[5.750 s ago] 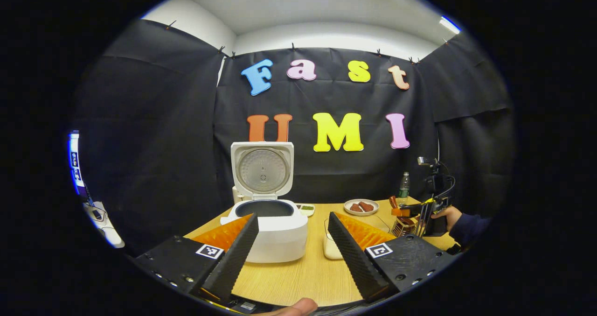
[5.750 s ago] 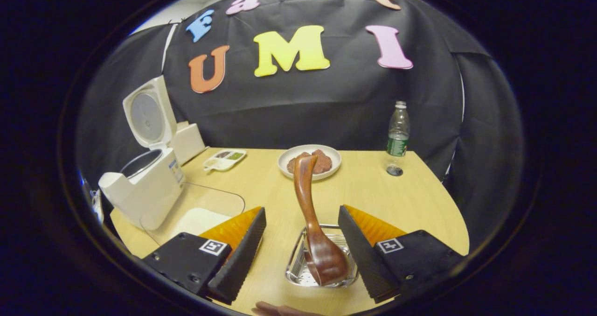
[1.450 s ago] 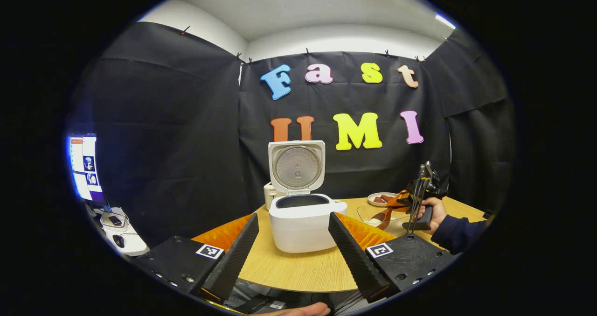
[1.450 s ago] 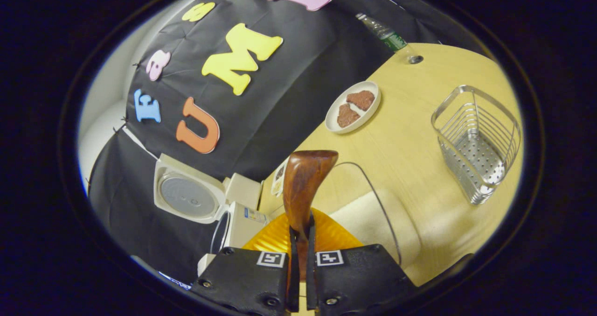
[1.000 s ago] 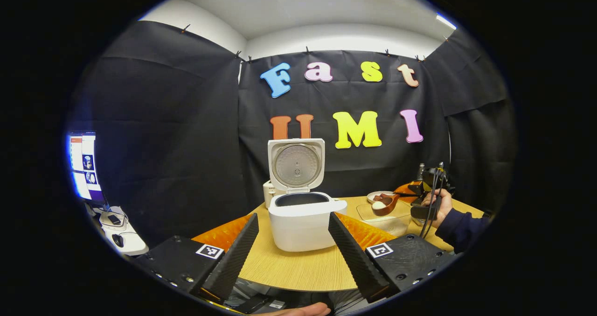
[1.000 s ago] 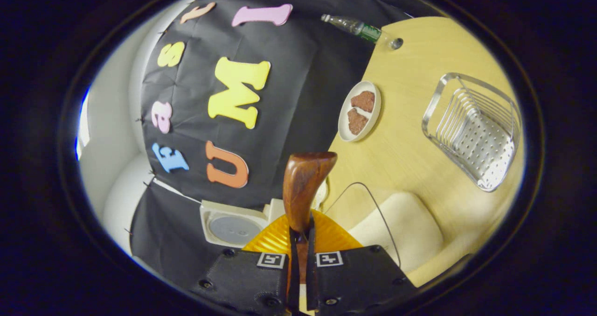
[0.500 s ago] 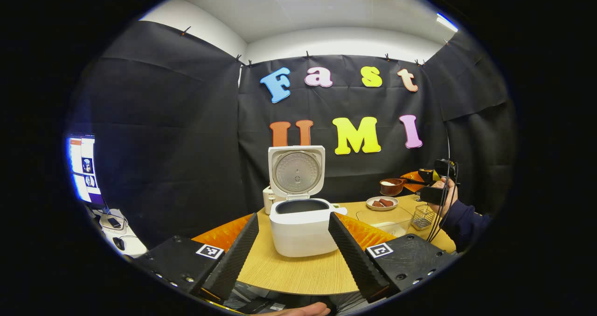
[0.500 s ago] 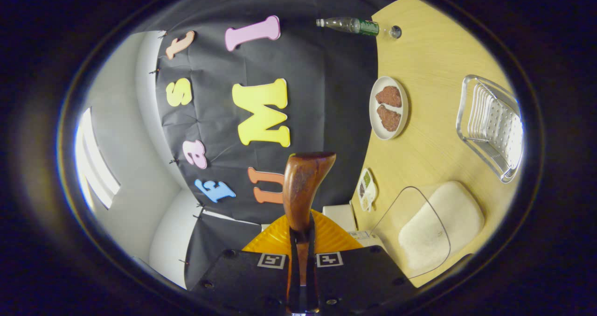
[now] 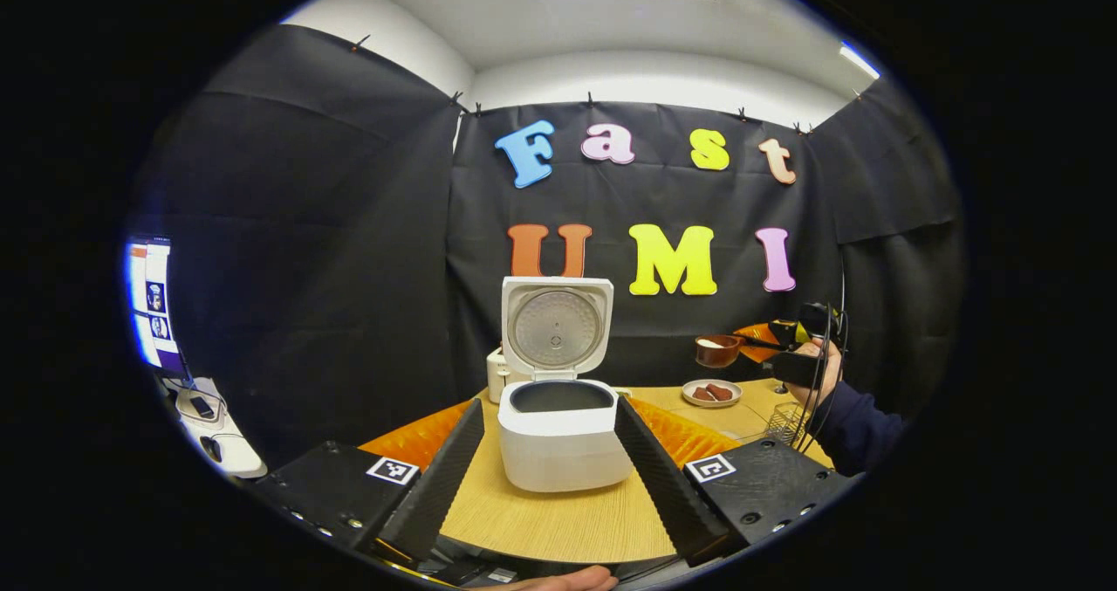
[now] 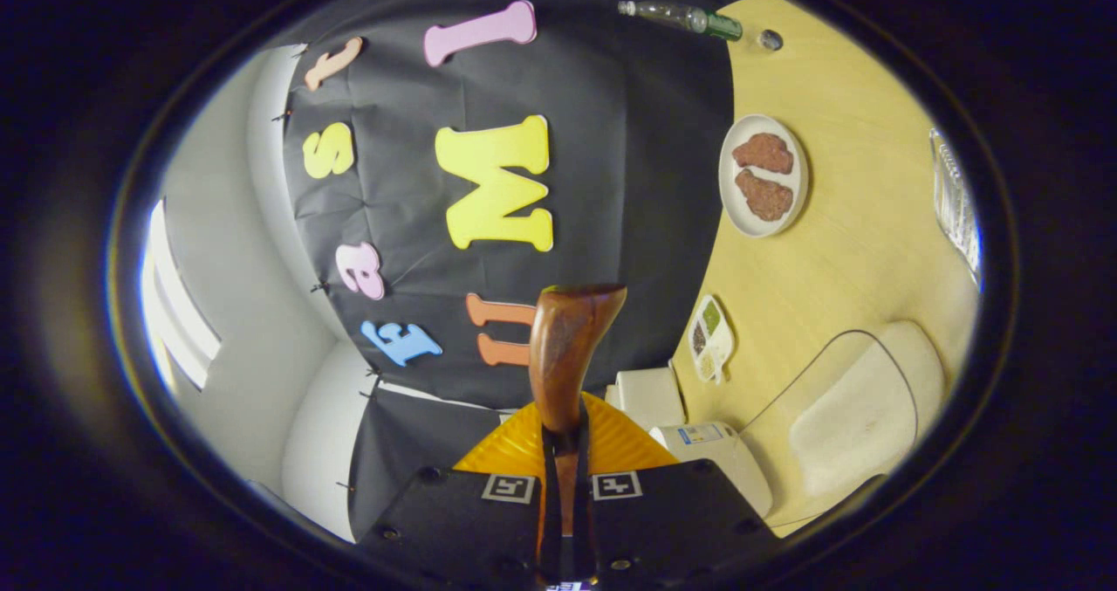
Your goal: Close the left gripper, press the button to open the rice cooker; take a wooden spoon from the chopstick holder with the right hand, scoop a spoonful of rice and pour it into the rice cooker, then put the wooden spoon back into the chopstick holder.
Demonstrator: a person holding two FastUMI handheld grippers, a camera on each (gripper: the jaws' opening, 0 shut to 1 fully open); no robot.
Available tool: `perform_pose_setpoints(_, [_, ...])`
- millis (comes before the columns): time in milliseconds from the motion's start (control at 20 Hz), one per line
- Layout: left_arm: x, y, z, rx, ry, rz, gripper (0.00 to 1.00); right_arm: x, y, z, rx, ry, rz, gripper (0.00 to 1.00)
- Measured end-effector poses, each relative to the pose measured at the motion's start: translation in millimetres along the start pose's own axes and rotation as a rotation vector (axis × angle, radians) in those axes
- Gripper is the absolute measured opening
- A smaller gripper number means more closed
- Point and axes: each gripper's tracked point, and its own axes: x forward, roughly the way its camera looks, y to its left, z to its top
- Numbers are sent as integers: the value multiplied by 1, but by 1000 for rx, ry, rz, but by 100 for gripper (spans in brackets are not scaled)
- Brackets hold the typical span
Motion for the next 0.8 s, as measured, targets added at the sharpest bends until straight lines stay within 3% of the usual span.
perform_pose_setpoints(350, [26,24,-2,24,46,36,95,80,31,-71,-150,158,-15,10])
perform_pose_setpoints(800, [45,45,-7,12,79,50,95,163,28,-159,-414,283,-108,11])
